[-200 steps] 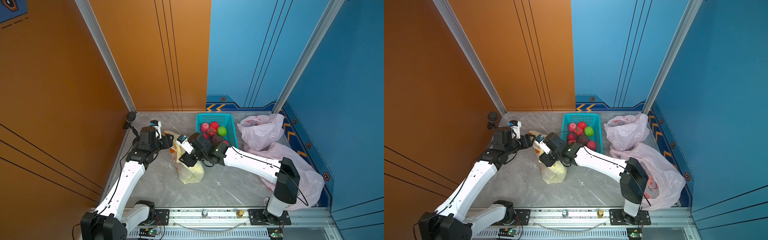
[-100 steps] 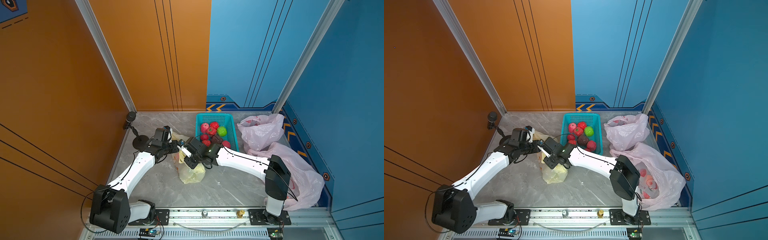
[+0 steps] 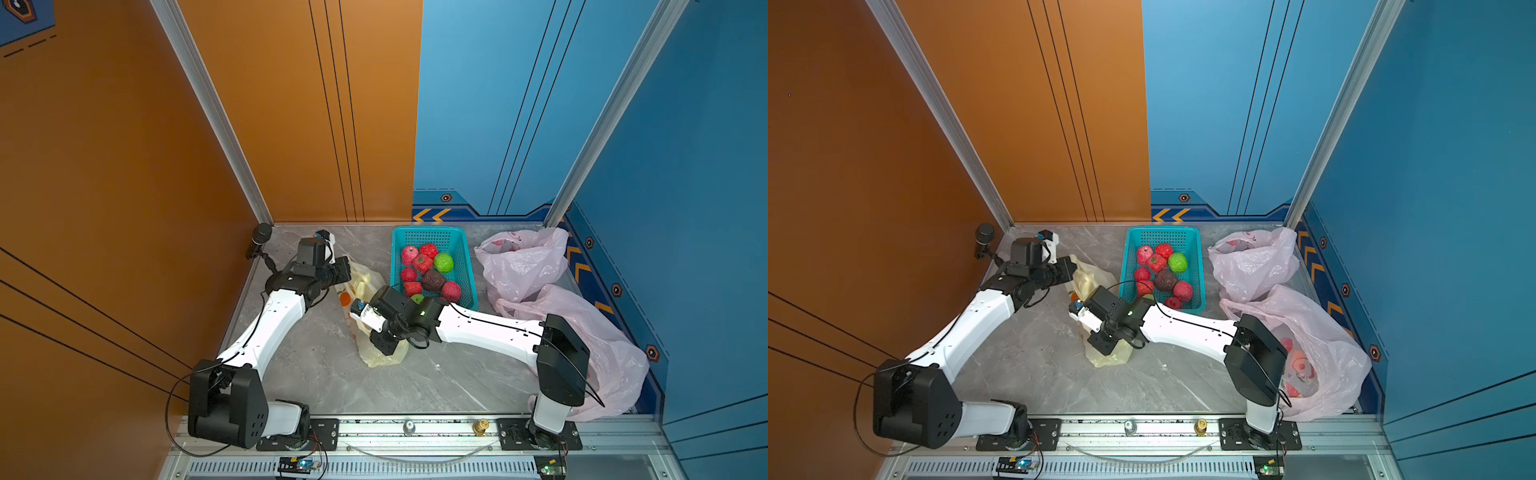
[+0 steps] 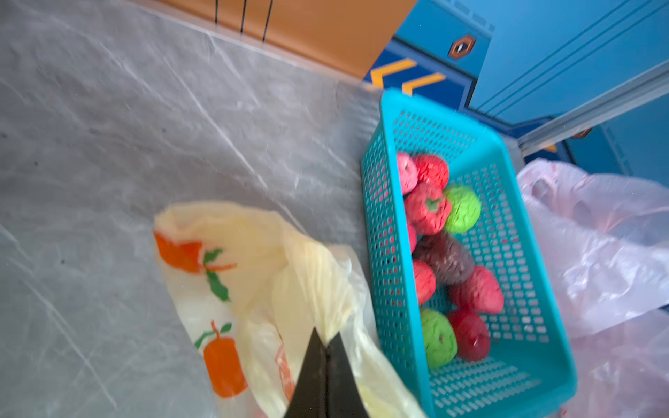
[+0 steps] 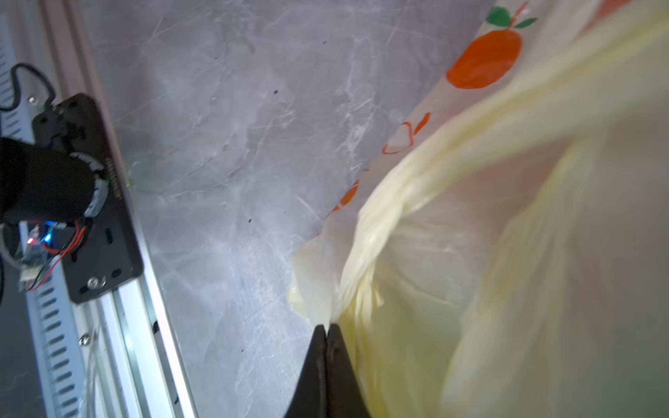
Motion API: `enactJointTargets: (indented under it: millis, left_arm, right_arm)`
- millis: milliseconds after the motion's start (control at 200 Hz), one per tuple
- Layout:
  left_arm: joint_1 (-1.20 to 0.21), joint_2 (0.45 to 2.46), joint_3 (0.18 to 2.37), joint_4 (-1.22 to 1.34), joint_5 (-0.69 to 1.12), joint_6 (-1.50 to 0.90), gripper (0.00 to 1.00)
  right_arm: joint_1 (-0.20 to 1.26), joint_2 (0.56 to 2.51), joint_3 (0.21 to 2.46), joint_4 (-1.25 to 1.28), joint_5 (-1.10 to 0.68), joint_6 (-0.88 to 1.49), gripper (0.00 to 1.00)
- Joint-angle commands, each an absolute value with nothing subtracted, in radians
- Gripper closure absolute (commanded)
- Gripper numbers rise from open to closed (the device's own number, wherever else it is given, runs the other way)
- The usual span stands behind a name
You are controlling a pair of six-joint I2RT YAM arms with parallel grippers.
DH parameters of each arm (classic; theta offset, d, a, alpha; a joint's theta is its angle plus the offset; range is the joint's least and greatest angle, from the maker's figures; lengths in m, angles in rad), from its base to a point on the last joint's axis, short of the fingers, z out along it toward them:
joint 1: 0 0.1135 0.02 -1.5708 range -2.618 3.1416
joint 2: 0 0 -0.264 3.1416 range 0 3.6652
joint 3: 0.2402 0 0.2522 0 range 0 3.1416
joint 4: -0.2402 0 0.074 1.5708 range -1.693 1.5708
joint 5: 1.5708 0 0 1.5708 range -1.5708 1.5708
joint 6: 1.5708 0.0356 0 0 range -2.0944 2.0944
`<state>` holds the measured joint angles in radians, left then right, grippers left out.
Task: Untie the knot of a plastic bag & take out the apple
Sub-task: Untie the plastic bag at the center of the board.
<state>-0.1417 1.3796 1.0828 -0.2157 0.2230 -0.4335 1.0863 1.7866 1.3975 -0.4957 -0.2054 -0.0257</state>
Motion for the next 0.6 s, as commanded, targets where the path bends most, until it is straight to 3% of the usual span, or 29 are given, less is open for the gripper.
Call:
enactJointTargets:
  millis: [0,80,150,190,240,285,375,491,596]
  left_arm:
    - [-0.109,1.417,1.134,-0.124,0.279,-0.467,1.00]
    - [-0.100,1.435,1.148,-0.111,0.291,-0.478,1.00]
    - [-0.100,1.437,1.153,-0.113,0.309,-0.482,1.00]
    - [-0.102,1.430,1.150,-0.122,0.320,-0.482,1.00]
    - [-0.105,1.407,1.133,-0.134,0.324,-0.482,0.87]
    - [-0.111,1.372,1.109,-0.147,0.328,-0.482,0.74]
    - [-0.119,1.271,1.041,-0.179,0.315,-0.479,0.57]
    - [-0.130,1.108,0.951,-0.292,0.271,-0.460,0.42]
    - [-0.135,0.944,0.875,-0.367,0.206,-0.461,0.39]
  right_arm:
    - [1.114,1.728,1.354,-0.485,-0.333,-0.078,0.98]
    - [1.118,1.713,1.340,-0.496,-0.400,-0.084,0.98]
    - [1.116,1.688,1.336,-0.492,-0.442,-0.072,0.82]
    - [1.114,1.664,1.334,-0.478,-0.458,-0.061,0.80]
    - [1.105,1.624,1.329,-0.444,-0.450,-0.040,0.78]
    - [1.090,1.588,1.327,-0.409,-0.426,-0.005,0.68]
    - [1.042,1.539,1.330,-0.358,-0.370,0.060,0.58]
    - [0.981,1.542,1.373,-0.379,-0.250,0.140,0.50]
    - [0.957,1.595,1.440,-0.452,-0.140,0.158,0.41]
